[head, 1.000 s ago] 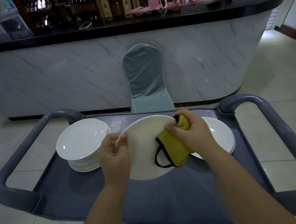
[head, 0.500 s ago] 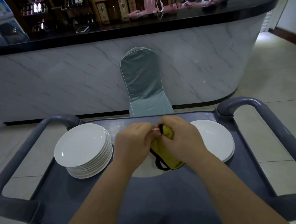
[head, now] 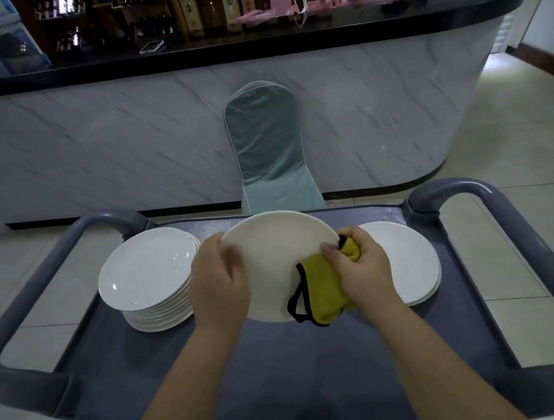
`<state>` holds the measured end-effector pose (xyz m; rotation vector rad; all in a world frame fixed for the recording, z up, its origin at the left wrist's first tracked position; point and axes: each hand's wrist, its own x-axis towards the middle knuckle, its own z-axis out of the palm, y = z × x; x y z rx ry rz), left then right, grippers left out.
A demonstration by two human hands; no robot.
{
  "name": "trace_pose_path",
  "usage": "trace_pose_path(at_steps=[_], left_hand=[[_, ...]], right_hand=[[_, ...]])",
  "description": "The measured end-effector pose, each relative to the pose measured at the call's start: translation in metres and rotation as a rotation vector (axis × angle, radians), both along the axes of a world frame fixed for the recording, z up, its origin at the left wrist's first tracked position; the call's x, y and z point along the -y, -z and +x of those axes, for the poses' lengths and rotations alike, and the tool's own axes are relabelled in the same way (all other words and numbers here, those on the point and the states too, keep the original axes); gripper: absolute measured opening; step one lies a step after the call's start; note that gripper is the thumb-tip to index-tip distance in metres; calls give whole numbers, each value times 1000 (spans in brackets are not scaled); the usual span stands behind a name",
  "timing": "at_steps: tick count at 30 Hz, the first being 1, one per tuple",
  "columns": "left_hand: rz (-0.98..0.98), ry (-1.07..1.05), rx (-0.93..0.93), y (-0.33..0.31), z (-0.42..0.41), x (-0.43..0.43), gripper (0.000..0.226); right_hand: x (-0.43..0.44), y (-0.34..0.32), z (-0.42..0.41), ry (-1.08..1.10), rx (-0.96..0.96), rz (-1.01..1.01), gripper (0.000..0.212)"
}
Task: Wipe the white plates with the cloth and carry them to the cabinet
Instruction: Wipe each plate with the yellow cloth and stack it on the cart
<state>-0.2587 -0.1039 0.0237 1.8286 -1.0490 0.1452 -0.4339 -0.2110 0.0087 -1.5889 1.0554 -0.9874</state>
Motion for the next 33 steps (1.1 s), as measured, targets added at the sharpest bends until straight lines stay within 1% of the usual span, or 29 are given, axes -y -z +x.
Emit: trace_pose_path(at_steps=[2,3,4,5,6,10,11,12,13,15,16,18,19,20,21,22,23,24,25,26,27,28,29,30,33], left_hand=[[140,72,397,-10,-3,10,25],[188,112,522,-17,-10,16,27],[211,160,600,-24,-18,21,26],[203,208,645,-31,-24,25,26],[169,240,672,-37,-26,28,27],[13,288,693,-58,-18,34,29],[-8,278,656,-61,-16,34,28],[-28,243,568,-62,-14,32,26],[-45,177,422,-62,-11,30,21],[-102,12,34,-53,-3,24,12],[-156,-66,-157,-43,-1,21,13],[-239,-209,-496,-20,-4,16,20],[-260,-252,-621,-7,-8,14,23],[-259,-260,-683,6,-11,12,24],[-231,-236,-671,16,-14,10,24],[-192,-188,-589,24,-15,8,24],[-130,-130,-441,26,-13,6,20],[-41,-70,-236,24,-11,6,17],[55,-3,7,18,-8,9,22],[113,73,224,11,-7,15,27],[145,148,381,2,-8,20,28],[153,219,492,-7,-10,26,25],[147,276,556,-17,-12,30,25],[120,315,587,-25,-12,33,29],[-12,335,608,-45,-8,36,54]], right_hand=[[-1,-8,4,-35,-112,-138,10],[-2,-14,7,-67,-188,-247,5],[-4,-21,10,-102,-250,-369,2],[-6,-27,14,-126,-292,-476,7],[-7,-33,15,-142,-307,-541,11],[-3,-53,15,-137,-216,-611,11],[0,-57,15,-149,-175,-584,10],[3,-60,14,-162,-140,-533,9],[7,-61,12,-168,-117,-465,10],[14,-55,6,-156,-89,-290,16],[16,-48,2,-141,-59,-184,18],[15,-27,-3,-103,1,-6,20],[12,-16,-3,-80,6,40,17],[10,-6,-2,-53,-4,61,15],[8,2,0,-27,-19,60,14],[7,7,1,-9,-34,45,15],[6,10,1,-2,-47,21,16],[5,10,3,-6,-68,-15,15],[5,8,4,-21,-105,-78,14],[3,4,7,-46,-157,-174,10],[1,-2,9,-75,-210,-292,6],[-1,-8,13,-98,-254,-414,5],[-3,-15,16,-105,-286,-514,7],[-4,-21,18,-97,-301,-576,8],[-3,-39,20,-82,-251,-600,10]])
